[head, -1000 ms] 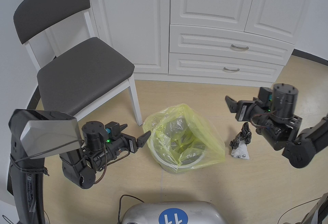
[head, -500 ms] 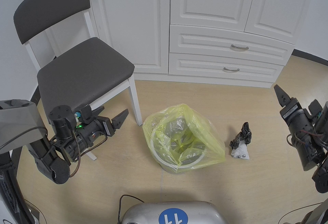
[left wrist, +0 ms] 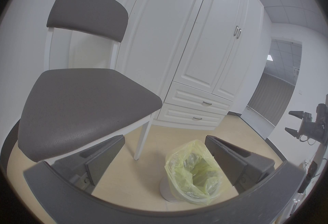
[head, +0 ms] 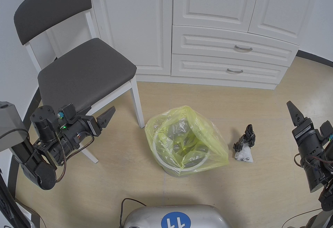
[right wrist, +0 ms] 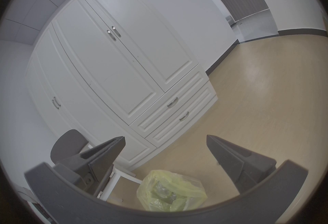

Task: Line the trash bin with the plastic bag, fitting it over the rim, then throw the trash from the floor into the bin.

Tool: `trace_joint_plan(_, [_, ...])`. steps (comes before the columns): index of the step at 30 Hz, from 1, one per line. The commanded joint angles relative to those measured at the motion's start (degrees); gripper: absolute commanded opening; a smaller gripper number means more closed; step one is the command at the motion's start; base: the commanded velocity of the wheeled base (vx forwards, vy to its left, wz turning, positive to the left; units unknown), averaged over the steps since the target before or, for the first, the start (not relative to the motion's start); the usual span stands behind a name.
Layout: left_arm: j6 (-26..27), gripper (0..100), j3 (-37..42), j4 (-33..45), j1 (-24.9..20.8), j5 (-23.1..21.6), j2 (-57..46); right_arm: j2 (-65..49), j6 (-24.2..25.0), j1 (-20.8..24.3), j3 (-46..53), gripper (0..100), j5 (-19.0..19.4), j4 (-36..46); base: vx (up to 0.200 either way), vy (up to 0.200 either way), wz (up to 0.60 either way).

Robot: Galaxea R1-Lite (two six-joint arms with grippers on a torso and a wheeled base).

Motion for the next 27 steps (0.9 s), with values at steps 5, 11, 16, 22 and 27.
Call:
trace_joint_plan(5, [0.0,100,-0.1,0.0,0.3,0.0,-1.1,3.4,0.6,0.8,0.3,100,-1.2,-0.1,0.0,0.0,0.0])
trace_joint_plan(11, [0.0,100,0.3,0.0,0.3,0.0,-1.2,3.9,0.6,0.9,0.4,100,-1.2,-0.1,0.0,0.0,0.0])
trace_joint_plan(16, [0.0,100,0.6,0.0,0.2,-0.1,-0.8,4.5,1.3,1.1,1.1,100,-1.2,0.0,0.0,0.0,0.0])
trace_joint_plan(22, [0.1,100,0.6,0.0,0.1,0.0,-0.3,6.7,1.8,1.4,1.3,100,-1.2,-0.7,0.0,0.0,0.0])
trace_joint_plan(27, [0.1,100,0.6,0.0,0.3,0.0,-0.2,6.7,1.3,1.5,1.6,100,-1.2,-2.3,0.0,0.0,0.0])
